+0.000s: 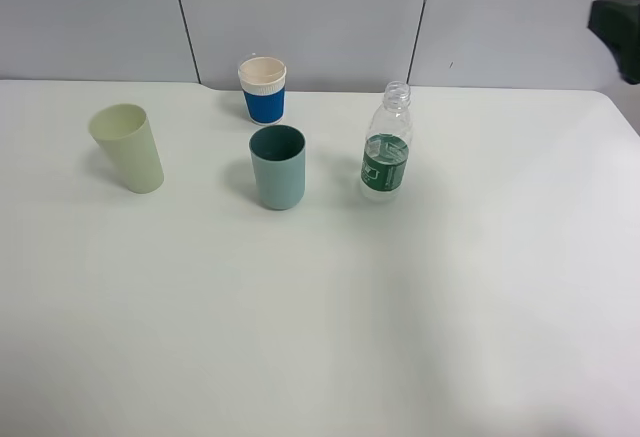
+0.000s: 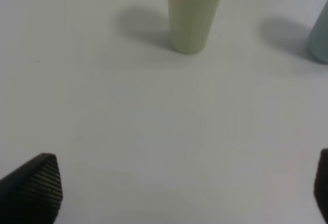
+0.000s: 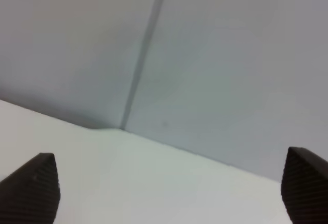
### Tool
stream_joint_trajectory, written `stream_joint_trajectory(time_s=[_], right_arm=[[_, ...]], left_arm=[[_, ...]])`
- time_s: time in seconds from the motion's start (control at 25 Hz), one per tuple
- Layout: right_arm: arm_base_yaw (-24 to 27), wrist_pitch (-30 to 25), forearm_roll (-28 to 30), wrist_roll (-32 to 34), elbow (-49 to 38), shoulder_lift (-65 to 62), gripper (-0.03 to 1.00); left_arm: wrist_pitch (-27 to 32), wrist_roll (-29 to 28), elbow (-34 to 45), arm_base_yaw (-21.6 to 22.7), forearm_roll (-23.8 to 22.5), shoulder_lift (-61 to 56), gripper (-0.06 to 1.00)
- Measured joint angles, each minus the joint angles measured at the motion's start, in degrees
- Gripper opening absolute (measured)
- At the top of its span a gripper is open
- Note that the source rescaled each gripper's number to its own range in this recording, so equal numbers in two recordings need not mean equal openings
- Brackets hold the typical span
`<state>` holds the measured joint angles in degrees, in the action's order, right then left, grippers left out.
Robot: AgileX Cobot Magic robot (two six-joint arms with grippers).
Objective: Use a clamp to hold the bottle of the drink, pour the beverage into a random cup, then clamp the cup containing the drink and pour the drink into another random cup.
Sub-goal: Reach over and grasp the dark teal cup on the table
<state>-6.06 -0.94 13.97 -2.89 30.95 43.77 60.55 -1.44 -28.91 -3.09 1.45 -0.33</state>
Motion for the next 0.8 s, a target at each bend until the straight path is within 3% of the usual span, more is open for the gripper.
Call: stream_joint_trajectory(time_s=[0.24, 0.44, 0.8], right_arm=[[5.2, -10.0, 0.6, 1.6, 0.0, -8.7, 0.82], [5.3, -15.4, -2.0, 1.6, -0.1, -15.9, 0.82], [5.3, -31.2, -1.7, 1.6, 1.0, -28.3, 0.82]], left_arm=[[0.0, 0.0, 0.0, 0.0, 0.0, 0.0, 1.00], [0.0, 0.0, 0.0, 0.0, 0.0, 0.0, 1.00], [0.0, 0.0, 0.0, 0.0, 0.0, 0.0, 1.00]])
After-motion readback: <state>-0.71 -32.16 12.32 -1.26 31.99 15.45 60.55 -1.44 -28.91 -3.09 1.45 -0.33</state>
